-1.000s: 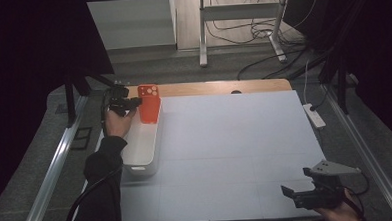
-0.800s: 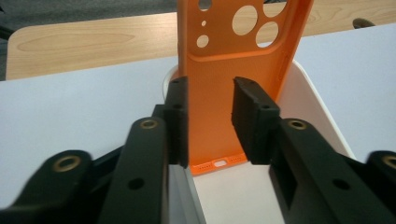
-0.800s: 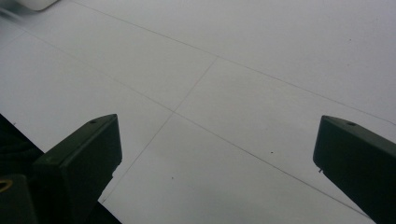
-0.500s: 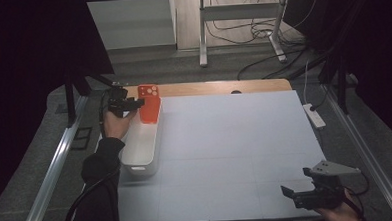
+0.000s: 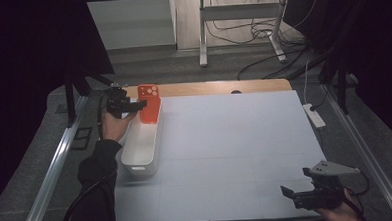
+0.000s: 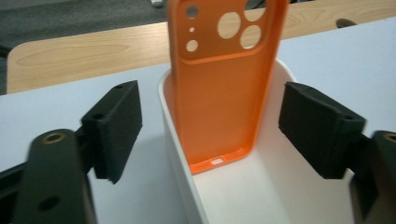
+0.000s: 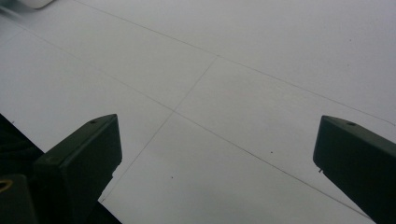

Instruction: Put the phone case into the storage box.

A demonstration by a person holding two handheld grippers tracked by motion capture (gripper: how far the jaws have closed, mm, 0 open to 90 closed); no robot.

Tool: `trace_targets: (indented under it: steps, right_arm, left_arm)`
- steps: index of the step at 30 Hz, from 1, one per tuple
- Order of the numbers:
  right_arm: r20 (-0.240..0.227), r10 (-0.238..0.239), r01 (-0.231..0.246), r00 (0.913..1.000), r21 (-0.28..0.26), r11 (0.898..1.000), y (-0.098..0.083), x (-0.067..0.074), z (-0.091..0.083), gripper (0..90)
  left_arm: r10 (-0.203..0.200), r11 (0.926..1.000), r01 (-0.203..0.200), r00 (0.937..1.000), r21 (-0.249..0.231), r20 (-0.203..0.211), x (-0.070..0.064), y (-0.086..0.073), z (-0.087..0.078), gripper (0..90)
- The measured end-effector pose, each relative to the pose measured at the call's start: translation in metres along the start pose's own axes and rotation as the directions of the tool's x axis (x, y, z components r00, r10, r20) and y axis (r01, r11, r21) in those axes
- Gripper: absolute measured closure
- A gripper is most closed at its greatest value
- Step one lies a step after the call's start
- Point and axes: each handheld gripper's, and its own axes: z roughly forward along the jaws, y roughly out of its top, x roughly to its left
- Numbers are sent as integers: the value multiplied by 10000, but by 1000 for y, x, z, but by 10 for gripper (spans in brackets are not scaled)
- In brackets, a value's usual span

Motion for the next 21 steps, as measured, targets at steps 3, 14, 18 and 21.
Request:
trace_targets:
  steps: [3,14,18,21]
  right_arm:
    - [-7,-14,14,10000,18,10000,0,0,0,15]
    - [-37,-31,31,10000,-17,10000,0,1,0,13]
    - [-37,-24,24,10000,-26,10000,0,1,0,13]
    - [-25,-36,36,10000,-27,10000,0,1,0,13]
  left_arm:
    - [271,9996,-271,9996,-26,-57,-2,0,-3,171]
    - [320,9994,-314,9983,-128,482,-6,-2,-14,62]
    - [524,9986,-519,9969,-113,587,-8,-2,-17,59]
    - [670,9977,-665,9956,-101,649,-10,-3,-19,55]
